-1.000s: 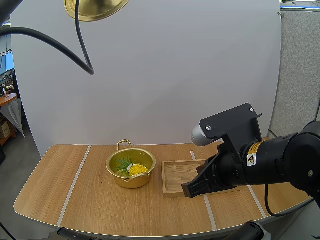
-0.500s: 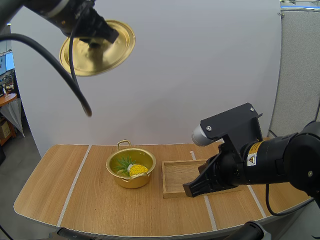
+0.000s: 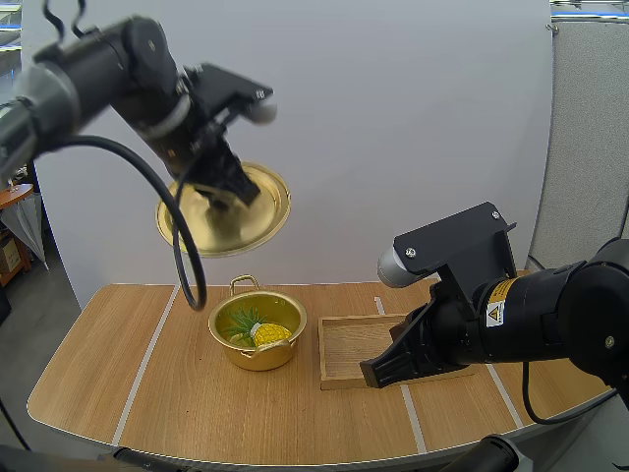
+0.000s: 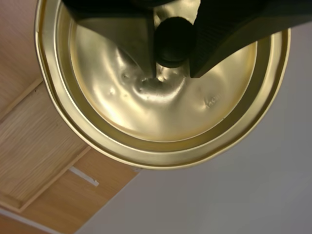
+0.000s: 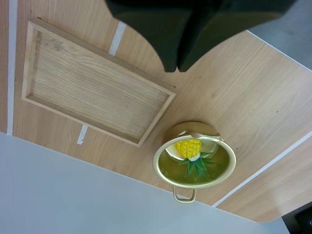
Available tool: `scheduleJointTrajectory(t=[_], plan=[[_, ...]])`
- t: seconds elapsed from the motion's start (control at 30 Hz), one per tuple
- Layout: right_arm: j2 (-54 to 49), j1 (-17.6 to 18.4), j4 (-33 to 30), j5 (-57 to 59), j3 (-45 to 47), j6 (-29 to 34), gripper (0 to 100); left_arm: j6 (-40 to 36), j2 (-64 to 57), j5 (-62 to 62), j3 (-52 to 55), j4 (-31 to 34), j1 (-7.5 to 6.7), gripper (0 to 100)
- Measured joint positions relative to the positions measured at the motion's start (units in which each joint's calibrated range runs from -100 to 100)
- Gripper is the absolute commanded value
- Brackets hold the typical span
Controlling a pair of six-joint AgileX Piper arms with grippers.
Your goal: Open the pot, put the pineapple inside, and close it
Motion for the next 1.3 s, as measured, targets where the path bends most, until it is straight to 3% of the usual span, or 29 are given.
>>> scheduleJointTrajectory(t=[0.53,0.67,0.83,1.3], plan=[[0.0,-0.3,-0.1,0.0,0.0,0.0,0,4.3,17.2,-10.1,5.2,-0.2,0.0,0],[0.0,-0.3,-0.2,0.0,0.0,0.0,0,6.3,20.9,-11.3,5.4,-3.8,0.0,0],[0.0,-0.6,-0.3,0.0,0.0,0.0,0,9.2,22.2,-17.9,8.1,-7.8,0.0,0],[0.0,-0.6,-0.5,0.0,0.0,0.0,0,11.1,22.3,-28.9,13.9,-6.5,0.0,0]])
